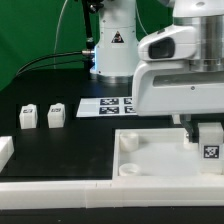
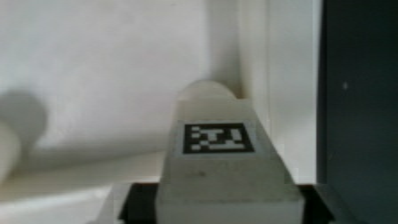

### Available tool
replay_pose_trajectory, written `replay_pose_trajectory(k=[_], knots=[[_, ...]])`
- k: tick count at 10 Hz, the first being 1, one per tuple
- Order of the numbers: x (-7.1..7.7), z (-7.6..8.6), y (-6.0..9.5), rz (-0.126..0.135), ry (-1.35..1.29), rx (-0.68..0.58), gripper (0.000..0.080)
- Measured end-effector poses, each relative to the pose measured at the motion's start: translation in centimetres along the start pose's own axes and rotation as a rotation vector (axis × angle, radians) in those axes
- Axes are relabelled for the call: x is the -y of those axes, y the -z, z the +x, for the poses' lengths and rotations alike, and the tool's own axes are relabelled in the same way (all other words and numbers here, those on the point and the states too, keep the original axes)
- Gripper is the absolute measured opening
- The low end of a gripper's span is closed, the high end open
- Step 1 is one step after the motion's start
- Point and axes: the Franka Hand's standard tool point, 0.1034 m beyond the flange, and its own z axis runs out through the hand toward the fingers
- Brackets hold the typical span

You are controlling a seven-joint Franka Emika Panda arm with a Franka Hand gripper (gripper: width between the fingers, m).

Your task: Assemble one leg

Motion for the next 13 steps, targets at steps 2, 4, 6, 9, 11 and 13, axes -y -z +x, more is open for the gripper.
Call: replay_pose_trajectory(k=[2,4,6,9,11,13], knots=[[-0.03,-0.03,-0.02,0.001,-0.210,-0.004,0.0292],[-0.07,-0.08,-0.05,0.000,-0.441,-0.003,0.0292],[-0.02,-0.22,-0.10,0.005,-0.679,0.007,0.0294],[0.28,-0.46,-0.16,0.016,-1.037,0.027,0.0294],[0.51,-0.49,-0.18,0.020,-1.248,0.032,0.0294],[0.56,-0.47,-0.18,0.020,-1.331,0.029,0.0294]])
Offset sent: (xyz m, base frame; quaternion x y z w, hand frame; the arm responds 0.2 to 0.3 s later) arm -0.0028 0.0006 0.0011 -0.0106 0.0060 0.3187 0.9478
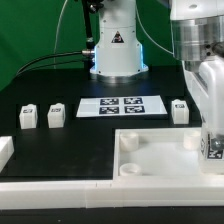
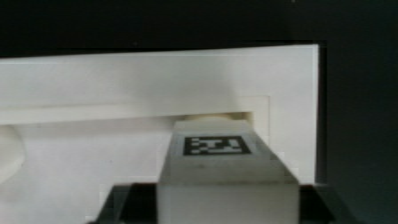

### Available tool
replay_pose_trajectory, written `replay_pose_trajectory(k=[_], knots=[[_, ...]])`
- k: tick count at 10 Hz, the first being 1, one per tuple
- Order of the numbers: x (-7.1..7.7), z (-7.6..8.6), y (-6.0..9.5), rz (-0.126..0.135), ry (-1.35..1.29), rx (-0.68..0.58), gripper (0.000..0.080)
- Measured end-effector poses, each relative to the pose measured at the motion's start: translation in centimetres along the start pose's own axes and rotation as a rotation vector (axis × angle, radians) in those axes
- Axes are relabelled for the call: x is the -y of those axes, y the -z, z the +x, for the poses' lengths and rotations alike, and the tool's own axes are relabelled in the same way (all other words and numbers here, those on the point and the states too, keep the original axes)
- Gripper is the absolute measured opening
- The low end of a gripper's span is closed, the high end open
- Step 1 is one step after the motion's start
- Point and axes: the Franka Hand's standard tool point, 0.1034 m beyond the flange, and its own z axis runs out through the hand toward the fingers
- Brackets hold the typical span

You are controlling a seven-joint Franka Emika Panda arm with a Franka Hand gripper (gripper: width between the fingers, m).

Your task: Assemble one leg

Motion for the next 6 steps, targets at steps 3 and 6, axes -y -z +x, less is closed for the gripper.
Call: replay_pose_trajectory(k=[3,6], knots=[[-0.03,-0.06,-0.04,-0.001,0.095,0.000,0.0567],[0.03,0.21,-0.02,-0.021,0.438,-0.001,0.0644]])
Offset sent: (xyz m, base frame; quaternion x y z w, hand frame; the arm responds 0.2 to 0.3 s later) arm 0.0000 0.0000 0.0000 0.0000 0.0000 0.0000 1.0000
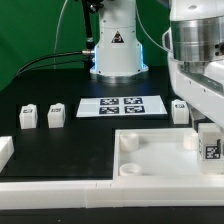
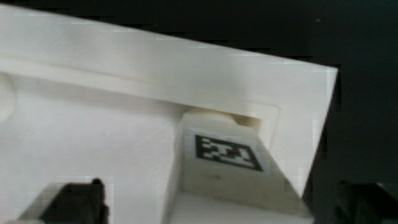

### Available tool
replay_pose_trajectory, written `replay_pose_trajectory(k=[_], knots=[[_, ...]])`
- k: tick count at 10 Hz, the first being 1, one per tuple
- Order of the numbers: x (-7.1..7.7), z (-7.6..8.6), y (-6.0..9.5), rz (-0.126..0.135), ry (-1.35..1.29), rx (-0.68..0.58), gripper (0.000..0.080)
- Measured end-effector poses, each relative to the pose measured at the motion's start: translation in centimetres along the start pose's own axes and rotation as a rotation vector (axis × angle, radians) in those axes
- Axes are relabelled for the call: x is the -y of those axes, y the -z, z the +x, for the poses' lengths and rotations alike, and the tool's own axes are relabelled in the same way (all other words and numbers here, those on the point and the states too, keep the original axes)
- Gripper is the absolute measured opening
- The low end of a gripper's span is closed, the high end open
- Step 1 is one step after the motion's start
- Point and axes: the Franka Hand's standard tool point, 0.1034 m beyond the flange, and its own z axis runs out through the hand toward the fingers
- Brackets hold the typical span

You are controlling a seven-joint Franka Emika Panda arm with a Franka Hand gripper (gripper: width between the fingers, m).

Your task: Assemble one leg

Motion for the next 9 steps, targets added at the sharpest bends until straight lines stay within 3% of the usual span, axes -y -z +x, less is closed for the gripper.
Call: replay_pose_trajectory(k=[5,9], knots=[[0.32,-0.58,0.22,-0.028,0.551,-0.016,0.0649],[0.47,-0.62,0.35,-0.071,1.052,-0.043,0.0649]])
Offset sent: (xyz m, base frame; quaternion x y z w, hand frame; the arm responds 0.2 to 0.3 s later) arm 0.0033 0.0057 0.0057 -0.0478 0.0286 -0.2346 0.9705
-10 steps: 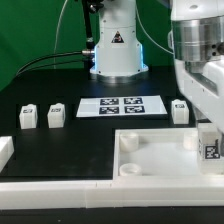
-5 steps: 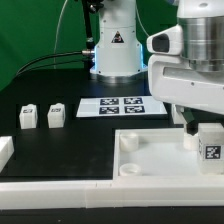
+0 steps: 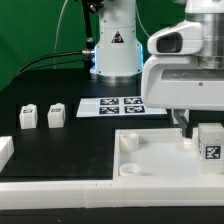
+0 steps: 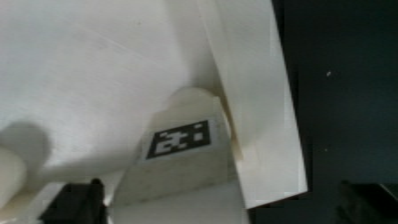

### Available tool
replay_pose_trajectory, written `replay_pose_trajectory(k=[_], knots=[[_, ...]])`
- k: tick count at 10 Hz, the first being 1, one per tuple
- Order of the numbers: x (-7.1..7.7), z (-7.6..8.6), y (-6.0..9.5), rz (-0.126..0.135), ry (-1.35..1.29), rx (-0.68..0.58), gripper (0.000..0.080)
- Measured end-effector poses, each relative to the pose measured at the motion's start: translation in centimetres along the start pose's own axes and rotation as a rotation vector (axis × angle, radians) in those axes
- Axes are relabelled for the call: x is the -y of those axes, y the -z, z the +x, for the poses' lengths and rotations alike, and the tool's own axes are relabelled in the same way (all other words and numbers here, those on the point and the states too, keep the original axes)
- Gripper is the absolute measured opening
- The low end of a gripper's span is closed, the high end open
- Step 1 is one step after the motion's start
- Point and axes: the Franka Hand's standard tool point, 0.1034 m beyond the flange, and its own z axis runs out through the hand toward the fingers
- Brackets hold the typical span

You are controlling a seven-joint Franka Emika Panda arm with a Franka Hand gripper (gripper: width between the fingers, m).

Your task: Assemble one leg

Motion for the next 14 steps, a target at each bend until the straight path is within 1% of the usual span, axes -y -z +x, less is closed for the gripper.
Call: replay_pose_trajectory(k=[2,5,6,7,8,10,12,13,14], knots=[[-0.53,0.09,-0.06,-0.001,0.169,0.004,0.0649],[-0.47,0.04,-0.09,0.000,0.133,0.005,0.0649],[-0.47,0.03,-0.09,0.000,0.133,0.005,0.0530],[-0.48,0.03,-0.09,0.000,0.133,0.005,0.0348],[-0.57,0.05,-0.10,-0.001,0.132,0.005,0.0291],[-0.57,0.04,-0.10,-0.001,0.132,0.005,0.0291],[-0.68,0.12,-0.12,0.002,0.075,-0.003,0.0291],[-0.60,0.10,-0.11,0.004,0.014,-0.003,0.0291],[-0.67,0.08,-0.14,0.012,-0.172,-0.003,0.0291]])
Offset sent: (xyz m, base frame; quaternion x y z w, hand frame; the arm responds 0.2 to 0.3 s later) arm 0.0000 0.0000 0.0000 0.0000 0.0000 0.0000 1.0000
